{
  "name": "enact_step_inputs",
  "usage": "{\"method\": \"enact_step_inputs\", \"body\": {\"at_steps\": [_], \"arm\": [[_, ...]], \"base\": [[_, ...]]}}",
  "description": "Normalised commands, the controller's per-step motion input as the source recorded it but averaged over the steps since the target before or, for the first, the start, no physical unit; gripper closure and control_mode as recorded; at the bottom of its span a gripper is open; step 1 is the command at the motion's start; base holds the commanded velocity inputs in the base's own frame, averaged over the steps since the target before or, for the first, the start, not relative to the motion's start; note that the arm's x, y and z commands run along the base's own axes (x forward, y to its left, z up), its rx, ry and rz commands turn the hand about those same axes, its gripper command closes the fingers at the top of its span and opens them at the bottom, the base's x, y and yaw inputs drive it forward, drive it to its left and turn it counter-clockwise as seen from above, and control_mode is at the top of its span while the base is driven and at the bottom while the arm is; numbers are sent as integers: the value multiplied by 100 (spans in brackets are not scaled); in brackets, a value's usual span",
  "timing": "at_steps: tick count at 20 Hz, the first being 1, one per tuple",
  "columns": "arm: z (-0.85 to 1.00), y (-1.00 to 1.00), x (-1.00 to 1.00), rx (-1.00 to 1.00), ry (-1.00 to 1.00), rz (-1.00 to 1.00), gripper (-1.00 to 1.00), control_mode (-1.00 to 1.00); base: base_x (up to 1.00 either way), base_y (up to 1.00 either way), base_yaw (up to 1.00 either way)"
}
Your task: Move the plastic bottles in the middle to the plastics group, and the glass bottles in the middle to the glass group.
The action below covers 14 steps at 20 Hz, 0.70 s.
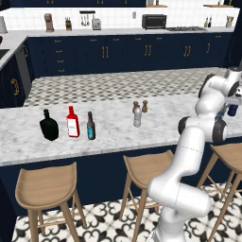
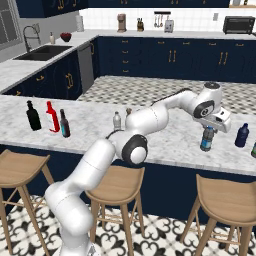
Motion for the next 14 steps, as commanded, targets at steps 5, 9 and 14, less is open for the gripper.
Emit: {"method": "enact_step_inputs", "body": {"at_steps": [5,9,14], "arm": [[-10,-1,0,0,1,-3,100,-100],[-1,0,1,0,4,-1,100,-100],[-17,0,0,1,0,0,100,-100]], "base": [[0,0,0],[0,0,0],[0,0,0]]}}
